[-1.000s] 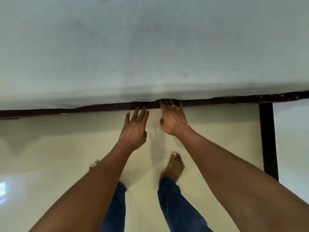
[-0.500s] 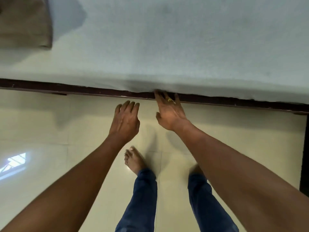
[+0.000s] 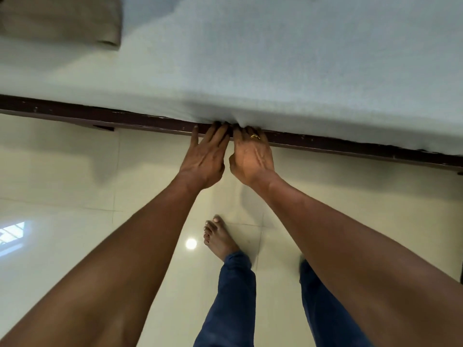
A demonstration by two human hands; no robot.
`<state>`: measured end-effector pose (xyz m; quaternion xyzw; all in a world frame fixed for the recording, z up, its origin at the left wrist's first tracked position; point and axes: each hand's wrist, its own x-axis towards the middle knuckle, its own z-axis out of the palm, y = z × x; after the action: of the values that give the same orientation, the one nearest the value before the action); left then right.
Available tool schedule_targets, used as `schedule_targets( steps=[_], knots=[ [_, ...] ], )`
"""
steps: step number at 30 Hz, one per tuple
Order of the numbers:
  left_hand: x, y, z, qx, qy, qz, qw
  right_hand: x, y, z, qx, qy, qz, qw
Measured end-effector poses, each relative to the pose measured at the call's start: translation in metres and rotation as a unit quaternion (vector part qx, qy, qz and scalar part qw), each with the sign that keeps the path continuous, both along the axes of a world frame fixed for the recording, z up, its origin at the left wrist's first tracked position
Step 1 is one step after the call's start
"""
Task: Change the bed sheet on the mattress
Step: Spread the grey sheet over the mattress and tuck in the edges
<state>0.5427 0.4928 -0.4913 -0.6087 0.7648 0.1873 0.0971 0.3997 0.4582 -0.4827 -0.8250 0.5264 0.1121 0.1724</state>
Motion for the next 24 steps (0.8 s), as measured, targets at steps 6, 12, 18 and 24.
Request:
schedule_targets(
  steps=[6,12,18,24],
  knots=[
    [0.027,0.004,0.002,0.038,0.011,-0.003,0.999,0.015,0.004,-0.009,0.057,0.062,-0.016,0.996],
    [0.056,0.012,0.063,0.093,-0.016,0.041,0.995,0.040,0.012,0.045,0.133,0.092,-0.010,0.987],
    [0.092,0.033,0.166,0.090,-0.010,0.113,0.990,0.090,0.025,0.158,0.185,0.053,0.062,0.979],
    [0.139,0.041,0.265,0.074,-0.025,0.130,0.988,0.137,0.012,0.261,0.150,0.029,0.090,0.984]
  ],
)
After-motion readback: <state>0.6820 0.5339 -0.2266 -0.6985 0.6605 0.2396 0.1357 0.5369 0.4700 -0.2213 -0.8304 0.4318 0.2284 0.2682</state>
